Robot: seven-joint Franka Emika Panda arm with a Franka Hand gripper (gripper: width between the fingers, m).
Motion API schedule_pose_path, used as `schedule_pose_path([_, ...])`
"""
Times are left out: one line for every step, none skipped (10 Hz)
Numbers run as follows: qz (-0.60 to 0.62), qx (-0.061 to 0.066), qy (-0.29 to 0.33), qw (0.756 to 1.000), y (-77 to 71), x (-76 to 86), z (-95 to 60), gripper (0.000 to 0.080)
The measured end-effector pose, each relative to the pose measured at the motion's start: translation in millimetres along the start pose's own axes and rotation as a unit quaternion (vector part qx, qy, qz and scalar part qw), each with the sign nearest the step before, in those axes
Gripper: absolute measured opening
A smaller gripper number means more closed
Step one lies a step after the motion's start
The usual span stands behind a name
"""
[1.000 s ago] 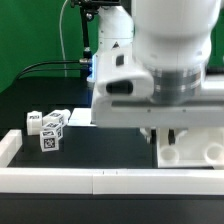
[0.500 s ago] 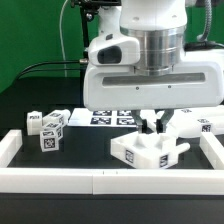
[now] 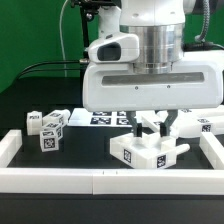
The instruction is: Assemble chair
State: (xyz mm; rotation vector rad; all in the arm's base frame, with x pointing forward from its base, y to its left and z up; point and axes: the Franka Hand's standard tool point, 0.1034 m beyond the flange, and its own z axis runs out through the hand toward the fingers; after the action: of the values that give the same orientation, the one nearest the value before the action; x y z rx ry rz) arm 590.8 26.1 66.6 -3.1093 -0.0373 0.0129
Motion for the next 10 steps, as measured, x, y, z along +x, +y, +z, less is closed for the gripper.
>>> schedule_pose_path([0.045, 0.003, -0.003, 0.999, 1.4, -4.8, 1.4, 0.052])
schedule_pose_path([0.112, 0.008, -0.01, 0.994, 3.8, -19.0, 5.3, 0.052])
schedule_pose_path([0.19, 0.013, -0.008, 0.982, 3.3, -29.7, 11.1, 0.0629])
schedule_pose_path([0.205, 0.014, -0.008, 0.979, 2.4, -33.7, 14.1, 0.0643])
schedule_pose_path([0.249, 0.018, -0.008, 0.968, 0.6, -32.5, 13.4, 0.0648])
schedule_pose_path([0.27, 0.02, -0.01, 0.963, -0.1, -32.8, 13.9, 0.0648])
schedule_pose_path([0.315, 0.026, -0.013, 0.949, -1.1, -34.3, 14.9, 0.0649])
schedule_pose_path([0.342, 0.033, -0.018, 0.939, 5.2, -43.3, 17.5, 0.0649])
schedule_pose_path([0.361, 0.03, -0.027, 0.932, 9.7, -59.3, 19.6, 0.0649])
schedule_pose_path([0.375, 0.031, -0.03, 0.926, 12.7, -74.9, 24.1, 0.0649])
